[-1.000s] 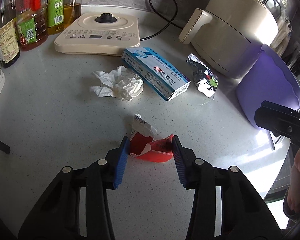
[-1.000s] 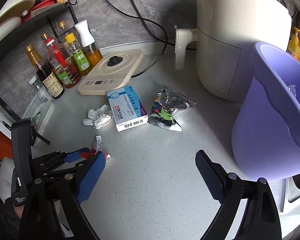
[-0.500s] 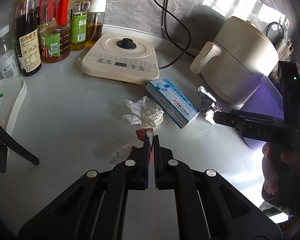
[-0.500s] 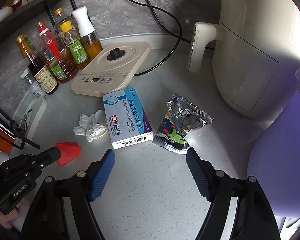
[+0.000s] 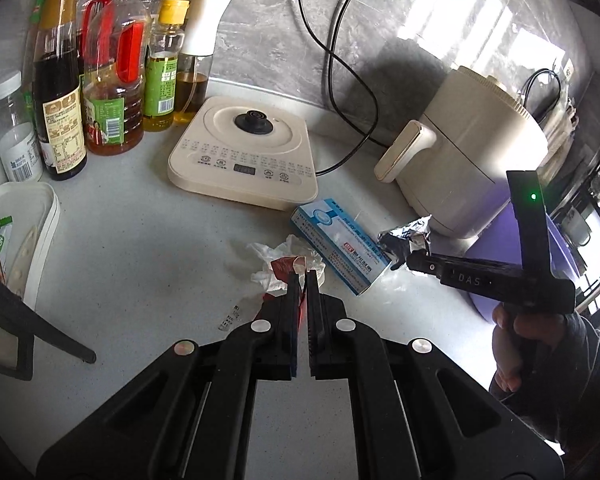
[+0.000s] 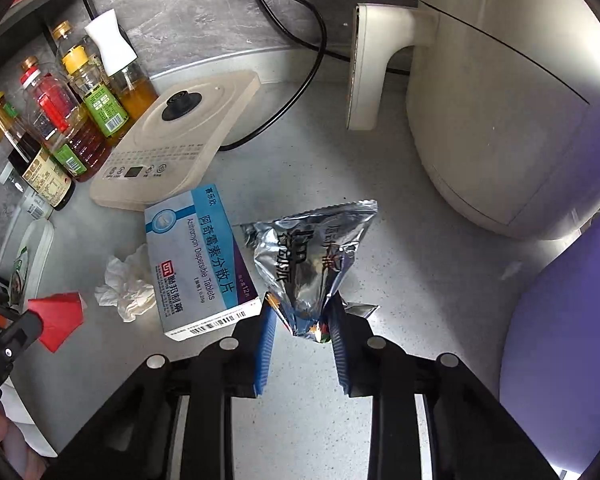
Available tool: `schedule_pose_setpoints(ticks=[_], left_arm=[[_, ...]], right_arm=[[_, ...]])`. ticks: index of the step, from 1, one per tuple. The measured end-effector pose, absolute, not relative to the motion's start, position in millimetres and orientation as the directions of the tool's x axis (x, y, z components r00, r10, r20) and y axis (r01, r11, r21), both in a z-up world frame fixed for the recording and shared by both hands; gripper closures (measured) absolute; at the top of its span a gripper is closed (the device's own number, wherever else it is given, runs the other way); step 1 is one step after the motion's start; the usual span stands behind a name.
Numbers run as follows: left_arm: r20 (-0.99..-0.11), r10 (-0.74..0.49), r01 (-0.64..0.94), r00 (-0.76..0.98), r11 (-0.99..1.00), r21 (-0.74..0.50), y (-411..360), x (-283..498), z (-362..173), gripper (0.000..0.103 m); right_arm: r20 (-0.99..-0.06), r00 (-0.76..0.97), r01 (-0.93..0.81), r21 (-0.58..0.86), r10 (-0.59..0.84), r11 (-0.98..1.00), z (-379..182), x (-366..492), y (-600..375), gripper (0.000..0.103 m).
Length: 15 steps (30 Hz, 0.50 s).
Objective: Collect trash
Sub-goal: 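Carry both items over the bucket while the right tool releases the silver packet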
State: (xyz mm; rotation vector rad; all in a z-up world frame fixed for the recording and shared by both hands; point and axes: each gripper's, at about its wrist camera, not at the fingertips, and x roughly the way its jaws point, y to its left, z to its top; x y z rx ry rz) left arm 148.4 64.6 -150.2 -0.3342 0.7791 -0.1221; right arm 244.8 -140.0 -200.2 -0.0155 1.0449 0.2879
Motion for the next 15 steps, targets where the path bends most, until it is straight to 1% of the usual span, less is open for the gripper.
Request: schedule_pose_setpoints(ticks=[6,15], left_arm=[[-0.627,-0.275,0.054,0.729,0.936,-0.348,59.9,155.8,-132.5,0.099],[-0.534,-0.392,0.207,0.749,0.904,-0.373,42.8,175.7,-105.9,0.099]], right_arm=[[-0.832,0.505,-0.229,0.125,0.228,0.965,-179.1,227.0,-144.2,0.085],[-0.752,0.625,-0.170,0.131,0.210,0.977,-120.0,193.8,-150.5,0.085]])
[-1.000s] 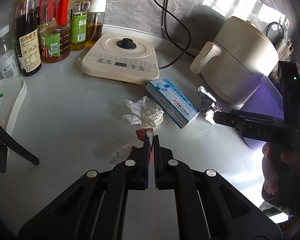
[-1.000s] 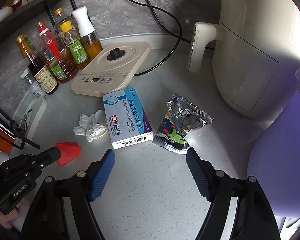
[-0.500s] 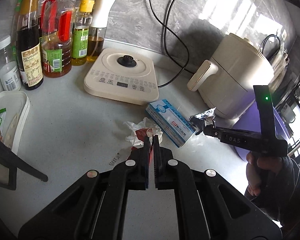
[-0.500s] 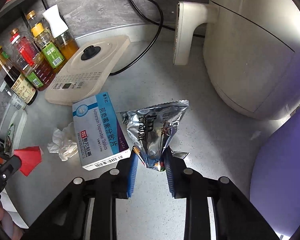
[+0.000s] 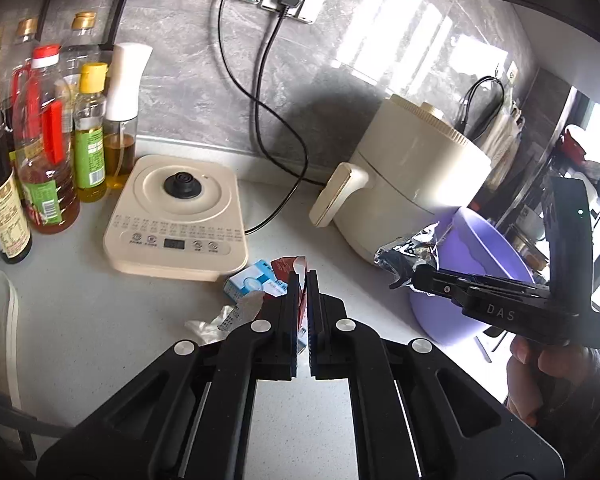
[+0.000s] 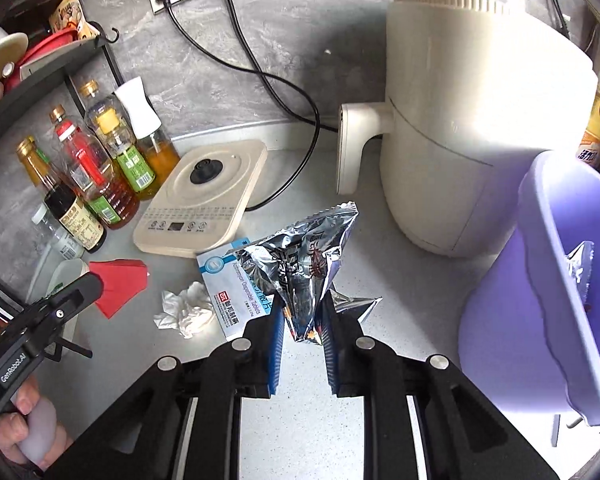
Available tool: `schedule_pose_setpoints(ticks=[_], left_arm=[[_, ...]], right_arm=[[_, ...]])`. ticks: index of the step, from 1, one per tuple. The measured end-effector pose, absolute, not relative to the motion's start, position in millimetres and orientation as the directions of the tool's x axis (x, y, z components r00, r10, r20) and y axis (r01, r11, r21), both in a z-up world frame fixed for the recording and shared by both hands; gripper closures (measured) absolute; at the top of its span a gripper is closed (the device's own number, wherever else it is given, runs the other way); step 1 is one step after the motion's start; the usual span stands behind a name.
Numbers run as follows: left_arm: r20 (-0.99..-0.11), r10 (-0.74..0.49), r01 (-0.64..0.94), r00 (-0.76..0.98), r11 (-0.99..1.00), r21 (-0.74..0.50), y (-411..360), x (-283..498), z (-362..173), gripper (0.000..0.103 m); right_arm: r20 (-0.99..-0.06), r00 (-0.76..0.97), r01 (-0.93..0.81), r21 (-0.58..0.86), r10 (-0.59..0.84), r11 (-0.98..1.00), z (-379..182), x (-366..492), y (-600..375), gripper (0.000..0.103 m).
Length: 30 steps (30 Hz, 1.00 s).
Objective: Collect trash
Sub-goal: 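Carry both items over the bucket while the right tool releases the silver packet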
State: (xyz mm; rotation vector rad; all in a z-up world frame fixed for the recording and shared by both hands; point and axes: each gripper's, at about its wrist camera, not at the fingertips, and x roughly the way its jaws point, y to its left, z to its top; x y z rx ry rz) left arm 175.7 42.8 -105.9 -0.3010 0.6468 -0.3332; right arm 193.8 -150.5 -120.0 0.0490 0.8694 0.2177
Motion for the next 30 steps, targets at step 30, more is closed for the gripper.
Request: schedule_pose_setpoints(ticks=[30], left_arm=[[-0.390,-0.479,0.392,0.787,0.875,-0.283,-136.2,185.5,-22.2,0.099]], right_arm=[[-0.487,0.862,-0.064,0.172,0.142,0.983,-22.0,134.4,-319.8,0.080]])
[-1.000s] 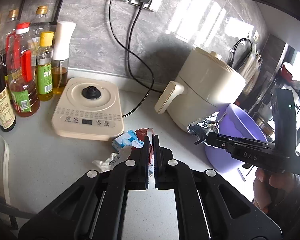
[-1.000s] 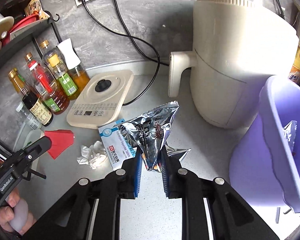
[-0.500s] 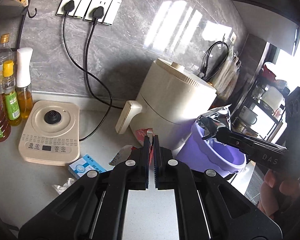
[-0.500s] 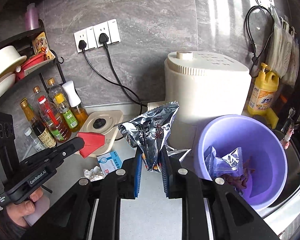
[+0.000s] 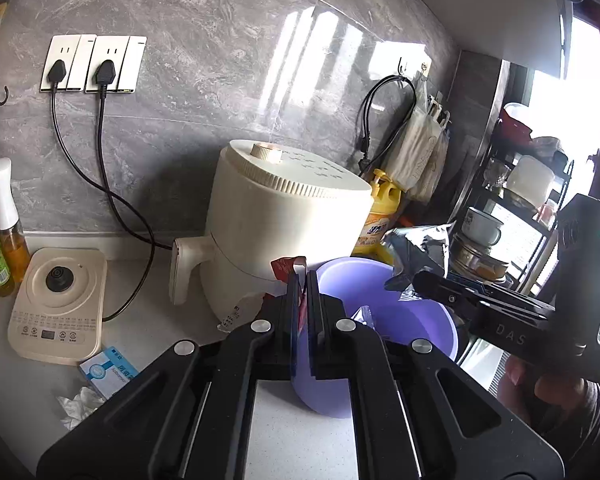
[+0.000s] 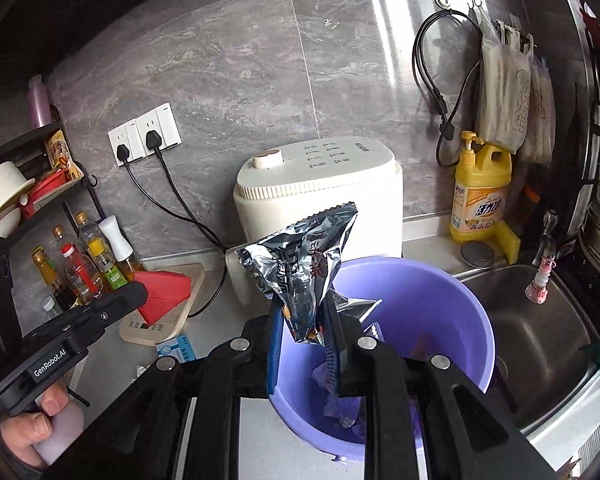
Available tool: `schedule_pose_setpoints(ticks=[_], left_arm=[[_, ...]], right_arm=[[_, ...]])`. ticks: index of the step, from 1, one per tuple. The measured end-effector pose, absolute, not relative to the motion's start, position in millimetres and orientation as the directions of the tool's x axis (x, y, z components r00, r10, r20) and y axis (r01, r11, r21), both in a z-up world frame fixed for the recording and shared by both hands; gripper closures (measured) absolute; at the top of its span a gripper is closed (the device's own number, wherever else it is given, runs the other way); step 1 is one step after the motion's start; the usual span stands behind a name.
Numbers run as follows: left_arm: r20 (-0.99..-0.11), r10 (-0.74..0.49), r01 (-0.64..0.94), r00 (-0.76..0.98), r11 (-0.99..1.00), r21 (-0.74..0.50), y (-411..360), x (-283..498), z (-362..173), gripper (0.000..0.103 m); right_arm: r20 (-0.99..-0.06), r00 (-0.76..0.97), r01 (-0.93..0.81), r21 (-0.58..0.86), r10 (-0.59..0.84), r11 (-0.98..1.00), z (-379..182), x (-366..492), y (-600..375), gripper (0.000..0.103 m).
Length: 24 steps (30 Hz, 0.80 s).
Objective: Collect trash
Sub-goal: 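Carry both items over the bucket while the right tool releases the silver packet, then open the left tool to drop the red paper scrap into the bucket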
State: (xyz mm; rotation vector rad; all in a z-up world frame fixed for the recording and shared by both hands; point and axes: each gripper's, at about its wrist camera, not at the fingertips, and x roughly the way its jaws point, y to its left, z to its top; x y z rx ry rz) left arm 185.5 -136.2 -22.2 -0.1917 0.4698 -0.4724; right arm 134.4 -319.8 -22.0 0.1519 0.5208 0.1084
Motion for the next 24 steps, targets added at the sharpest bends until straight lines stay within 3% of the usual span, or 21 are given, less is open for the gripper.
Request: schedule_pose_setpoints(ticks=[3,11,22,24], left_arm=[[-0.393,-0.486,0.402,0.781,0.872,-0.280,-153.2,184.1,-20.5,0.099],[-0.399,-0.502,0.446,0.767,0.865,-0.231,-182.2,178.1,-8.2,0.099],[-0.415,-0.603,0.567,0.681,0.793,-0.221,-246.6,185.8,-4.5,0.098],[-0.411,-0.610,0.569,0.677,0.789,-0.233,-252.6,187.1,-5.8,0.091]], right_arm=[[-0.453,0.880,-0.065,0.176,0.139,0.982,-30.5,126.6,-335.9,0.047],[-0.448,0.878,-0.077,0.221,0.171,0.972,-46.3,107.7,-373.0,0.042],[-0.434,0.895,0.019,0.268,0.103,0.963,-48.0,76.5,-415.8,0.038],[-0.434,0.897,0.039,0.273,0.087,0.961,-48.6,71.2,-420.8,0.038]])
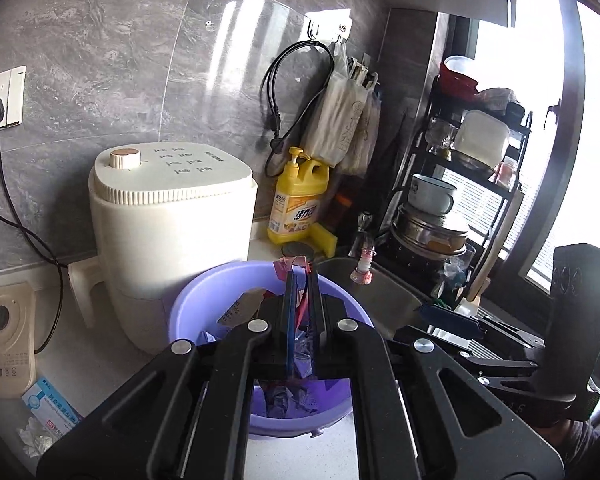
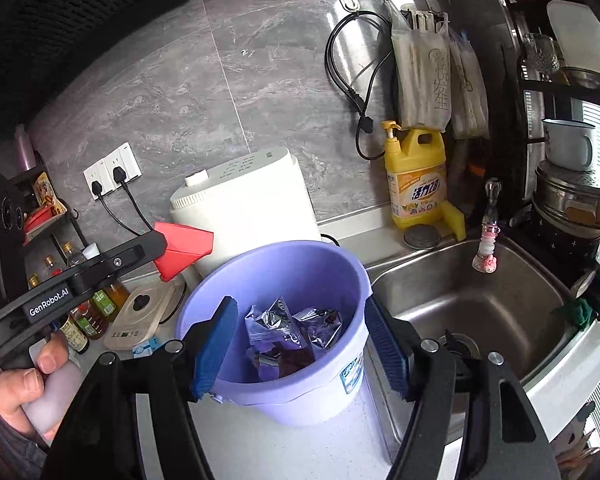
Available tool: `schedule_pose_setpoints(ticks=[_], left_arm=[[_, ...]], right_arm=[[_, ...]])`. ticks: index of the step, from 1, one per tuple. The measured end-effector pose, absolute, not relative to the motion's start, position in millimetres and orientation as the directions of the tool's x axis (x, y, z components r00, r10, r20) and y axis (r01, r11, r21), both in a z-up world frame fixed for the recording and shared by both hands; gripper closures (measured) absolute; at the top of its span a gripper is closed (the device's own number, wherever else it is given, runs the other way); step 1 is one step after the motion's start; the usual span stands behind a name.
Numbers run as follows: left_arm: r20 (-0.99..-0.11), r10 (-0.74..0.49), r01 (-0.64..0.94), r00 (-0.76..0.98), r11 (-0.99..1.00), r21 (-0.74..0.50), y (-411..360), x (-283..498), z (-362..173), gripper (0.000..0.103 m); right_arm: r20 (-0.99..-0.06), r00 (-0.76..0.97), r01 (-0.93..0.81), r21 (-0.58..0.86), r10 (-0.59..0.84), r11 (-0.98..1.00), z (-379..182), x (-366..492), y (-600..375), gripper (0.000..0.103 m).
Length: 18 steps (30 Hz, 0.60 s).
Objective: Collect trash
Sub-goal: 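Open the left tool to drop the red paper scrap into the bucket, then return the left tool to the counter and close on the white tissue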
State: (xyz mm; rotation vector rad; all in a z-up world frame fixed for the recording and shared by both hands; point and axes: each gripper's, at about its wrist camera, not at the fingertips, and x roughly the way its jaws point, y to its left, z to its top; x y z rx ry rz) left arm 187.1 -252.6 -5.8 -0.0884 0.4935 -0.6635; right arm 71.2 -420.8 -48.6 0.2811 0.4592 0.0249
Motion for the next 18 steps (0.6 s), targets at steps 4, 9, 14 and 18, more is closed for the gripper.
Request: schedule_pose_setpoints(ticks=[4,9,14,18], left_arm=[[-0.366,-0.601,0.528,0.710,0.799,-0.288,-241.1,186.8,-5.8,0.022],[-0.380,-0.517,0.442,0.767,0.855,-0.270,-215.2,189.4,-4.7,0.009],[-0.380,-0.401,0.332,0.834,0.914,-0.235,-173.8,180.2,-5.8,0.006],[-0.402,-0.308,0.224,0.862,0.944,-0.244,-136.2,171.4,-11.5,0.006]], right_arm=[[-0.441,0.895,0.059,0.271,0.069,0.961,-51.0,63.5,-427.2,0.037],[-0.429,0.898,0.025,0.264,0.094,0.964,-50.1,63.4,-418.1,0.029],[-0.415,0.895,-0.060,0.250,0.163,0.966,-48.0,70.8,-392.9,0.022],[-0.401,0.886,-0.148,0.237,0.235,0.960,-46.7,80.6,-366.1,0.018]])
